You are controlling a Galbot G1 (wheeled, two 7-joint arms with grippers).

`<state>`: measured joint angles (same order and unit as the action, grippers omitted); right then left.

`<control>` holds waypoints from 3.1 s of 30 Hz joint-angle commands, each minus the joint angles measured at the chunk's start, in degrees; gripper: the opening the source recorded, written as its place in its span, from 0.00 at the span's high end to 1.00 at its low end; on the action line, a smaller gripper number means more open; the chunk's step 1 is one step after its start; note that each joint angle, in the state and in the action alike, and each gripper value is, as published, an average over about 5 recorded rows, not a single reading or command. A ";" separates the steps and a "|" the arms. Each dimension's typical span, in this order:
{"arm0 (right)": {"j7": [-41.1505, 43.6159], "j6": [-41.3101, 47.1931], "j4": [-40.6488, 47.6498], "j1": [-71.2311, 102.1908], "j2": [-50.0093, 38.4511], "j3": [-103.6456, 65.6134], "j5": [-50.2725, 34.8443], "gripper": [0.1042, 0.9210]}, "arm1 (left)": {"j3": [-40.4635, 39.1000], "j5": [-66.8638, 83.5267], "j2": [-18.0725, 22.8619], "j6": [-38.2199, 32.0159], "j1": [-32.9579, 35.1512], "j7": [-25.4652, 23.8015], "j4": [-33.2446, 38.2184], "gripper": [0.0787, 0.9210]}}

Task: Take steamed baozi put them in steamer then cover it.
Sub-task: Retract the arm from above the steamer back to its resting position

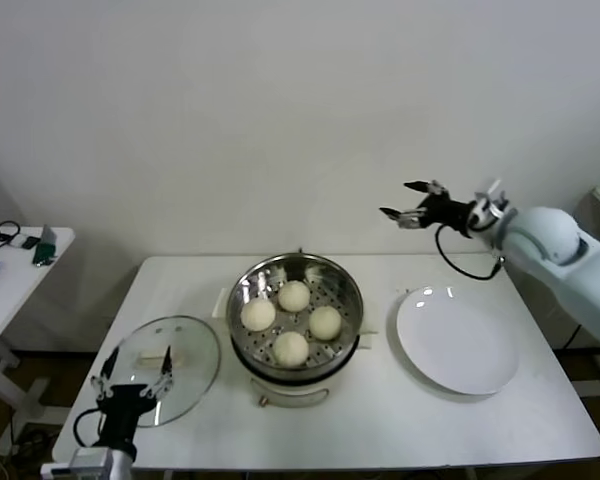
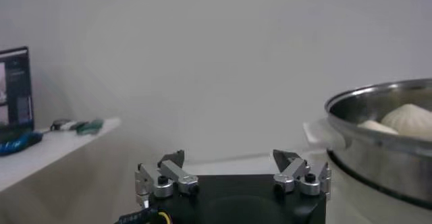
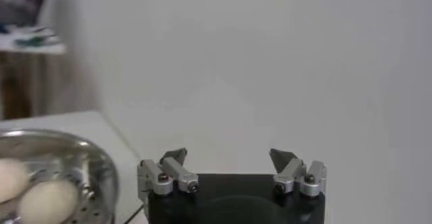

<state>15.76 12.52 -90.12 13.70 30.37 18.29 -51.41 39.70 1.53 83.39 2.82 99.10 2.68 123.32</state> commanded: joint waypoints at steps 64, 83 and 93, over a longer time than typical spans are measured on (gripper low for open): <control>-8.17 -33.31 -12.63 90.65 38.48 -53.21 24.33 0.12 | -3.14 -81.03 -7.91 -1.85 -23.51 17.32 -42.25 0.12; -7.67 -34.34 -12.02 89.96 39.58 -53.40 24.63 0.12 | -2.87 -81.20 -6.88 -3.12 -24.07 17.93 -44.00 0.51; -7.62 -34.15 -11.47 88.70 39.62 -53.37 25.47 0.12 | -1.82 -77.53 -7.40 -2.40 -21.03 16.34 -37.25 0.85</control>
<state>8.10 -21.69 -101.60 102.71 69.92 -35.10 -26.27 37.65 -78.98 76.64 -0.04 76.48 20.26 81.29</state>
